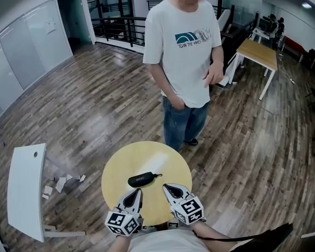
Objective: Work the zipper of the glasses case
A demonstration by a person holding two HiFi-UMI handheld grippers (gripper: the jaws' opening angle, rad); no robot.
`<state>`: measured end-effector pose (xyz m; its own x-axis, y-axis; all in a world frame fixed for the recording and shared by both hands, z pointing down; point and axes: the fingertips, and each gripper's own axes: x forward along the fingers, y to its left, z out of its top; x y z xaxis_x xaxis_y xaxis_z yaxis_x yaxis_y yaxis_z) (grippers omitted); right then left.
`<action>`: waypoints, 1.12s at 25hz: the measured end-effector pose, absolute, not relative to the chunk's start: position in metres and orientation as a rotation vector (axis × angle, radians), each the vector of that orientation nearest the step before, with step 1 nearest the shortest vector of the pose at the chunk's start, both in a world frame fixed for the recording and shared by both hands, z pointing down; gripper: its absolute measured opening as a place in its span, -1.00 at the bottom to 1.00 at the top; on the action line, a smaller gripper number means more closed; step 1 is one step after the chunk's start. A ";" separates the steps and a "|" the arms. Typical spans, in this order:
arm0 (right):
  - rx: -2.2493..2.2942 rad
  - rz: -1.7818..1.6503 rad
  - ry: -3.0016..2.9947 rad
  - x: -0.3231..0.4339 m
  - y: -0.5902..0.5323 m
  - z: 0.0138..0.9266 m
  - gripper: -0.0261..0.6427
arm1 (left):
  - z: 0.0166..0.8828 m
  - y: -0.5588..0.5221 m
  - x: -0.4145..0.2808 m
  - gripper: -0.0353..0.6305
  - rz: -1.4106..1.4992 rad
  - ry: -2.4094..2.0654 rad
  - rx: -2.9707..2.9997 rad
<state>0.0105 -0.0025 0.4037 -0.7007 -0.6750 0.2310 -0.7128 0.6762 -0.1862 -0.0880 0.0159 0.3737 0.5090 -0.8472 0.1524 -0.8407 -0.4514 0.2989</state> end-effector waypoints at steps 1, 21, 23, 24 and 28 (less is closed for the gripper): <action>1.141 0.398 -2.743 0.007 -0.003 0.404 -0.91 | 0.374 0.015 -0.091 -0.88 -0.024 -1.406 2.423; 1.142 0.389 -2.674 -0.004 -0.028 0.438 -0.91 | 0.407 -0.006 -0.120 -0.88 0.099 -1.441 2.424; 1.120 0.409 -2.648 -0.005 -0.031 0.454 -0.91 | 0.421 -0.012 -0.123 -0.88 0.128 -1.438 2.394; 1.107 0.413 -2.639 -0.005 -0.035 0.462 -0.91 | 0.428 -0.016 -0.124 -0.88 0.150 -1.435 2.386; 1.053 0.387 -2.612 -0.003 -0.062 0.494 -0.91 | 0.466 -0.046 -0.130 -0.88 0.239 -1.414 2.355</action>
<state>-0.0032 -0.0620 0.4941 -0.6871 -0.6256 0.3694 -0.7058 0.6954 -0.1352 -0.1296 -0.0465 0.4662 0.4787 -0.8116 0.3349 -0.8766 -0.4205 0.2341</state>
